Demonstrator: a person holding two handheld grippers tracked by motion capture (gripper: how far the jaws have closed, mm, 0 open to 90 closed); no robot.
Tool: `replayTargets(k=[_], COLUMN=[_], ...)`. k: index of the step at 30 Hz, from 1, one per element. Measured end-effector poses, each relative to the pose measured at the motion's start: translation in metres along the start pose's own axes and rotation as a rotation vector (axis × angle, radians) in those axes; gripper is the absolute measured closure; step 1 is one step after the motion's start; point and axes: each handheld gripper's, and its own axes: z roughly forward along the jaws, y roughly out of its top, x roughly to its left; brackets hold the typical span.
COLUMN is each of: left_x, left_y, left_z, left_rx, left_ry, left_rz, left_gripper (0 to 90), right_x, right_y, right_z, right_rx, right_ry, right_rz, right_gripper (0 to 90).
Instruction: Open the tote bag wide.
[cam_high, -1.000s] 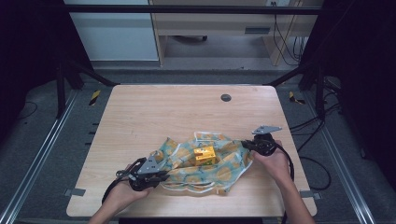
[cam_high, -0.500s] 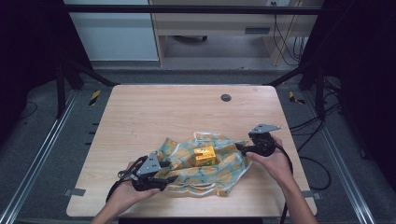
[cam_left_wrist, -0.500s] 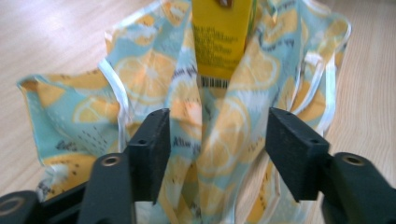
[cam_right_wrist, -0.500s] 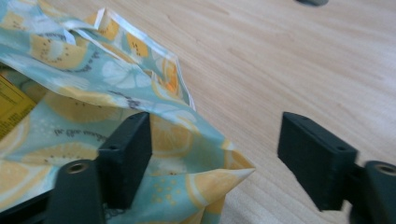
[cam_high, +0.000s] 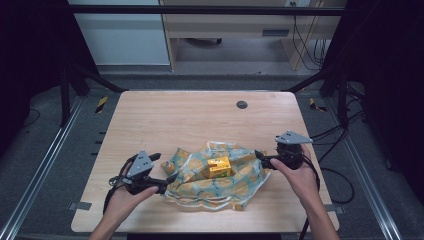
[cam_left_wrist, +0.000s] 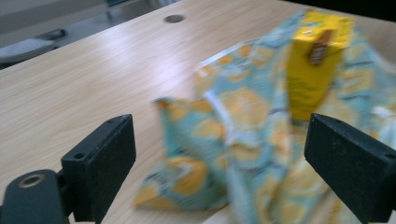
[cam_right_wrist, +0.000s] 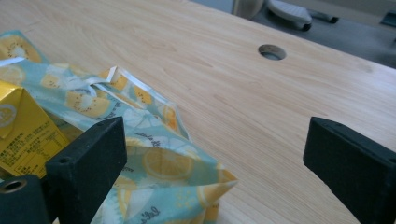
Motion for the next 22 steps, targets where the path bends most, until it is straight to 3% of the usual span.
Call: replayTargets(k=[2,3,8,11,14,15,16,17,19,20,22], left_x=[0.012,0.024,0.045,0.057,0.066,0.069,0.071,0.073,0.077,0.079,0.083], left_y=[-0.005,-0.011,-0.023,-0.032,-0.040,-0.043,-0.045,-0.047,-0.051,-0.052,-0.055], left_z=[-0.004,-0.007,-0.015,-0.020,-0.023,-0.023,-0.023,-0.023,-0.023,-0.023,-0.024], left_rx=[0.018,0.028,0.038,0.054,0.067,0.070,0.078,0.090,0.114,0.119,0.131], left_ry=[0.041,0.072,0.119,0.159,0.192,0.204,0.215,0.232,0.267,0.278,0.299], left_rz=[-0.019,-0.057,-0.113,-0.128,-0.154,-0.163,-0.172,-0.170,-0.159,-0.157,-0.171], left_gripper=[7.8,6.8,6.2,6.0,6.0,5.9,5.9,6.0,5.9,5.9,5.9], right_x=[0.000,-0.001,-0.002,-0.004,-0.010,-0.013,-0.013,-0.015,-0.016,-0.019,-0.021], right_y=[0.000,-0.003,-0.011,-0.018,-0.032,-0.042,-0.042,-0.055,-0.062,-0.073,-0.076], right_z=[-0.003,-0.009,-0.017,-0.023,-0.028,-0.027,-0.027,-0.024,-0.023,-0.022,-0.023], right_rx=[-0.004,-0.018,-0.009,-0.005,-0.003,0.017,0.017,0.047,0.057,0.088,0.090], right_ry=[-0.012,-0.040,-0.080,-0.110,-0.141,-0.170,-0.170,-0.223,-0.230,-0.242,-0.255], right_rz=[-0.001,0.013,0.025,0.054,0.124,0.136,0.136,0.147,0.151,0.169,0.184], right_gripper=[5.6,5.8,5.2,5.4,5.7,6.0,6.0,7.2,7.2,7.5,7.7])
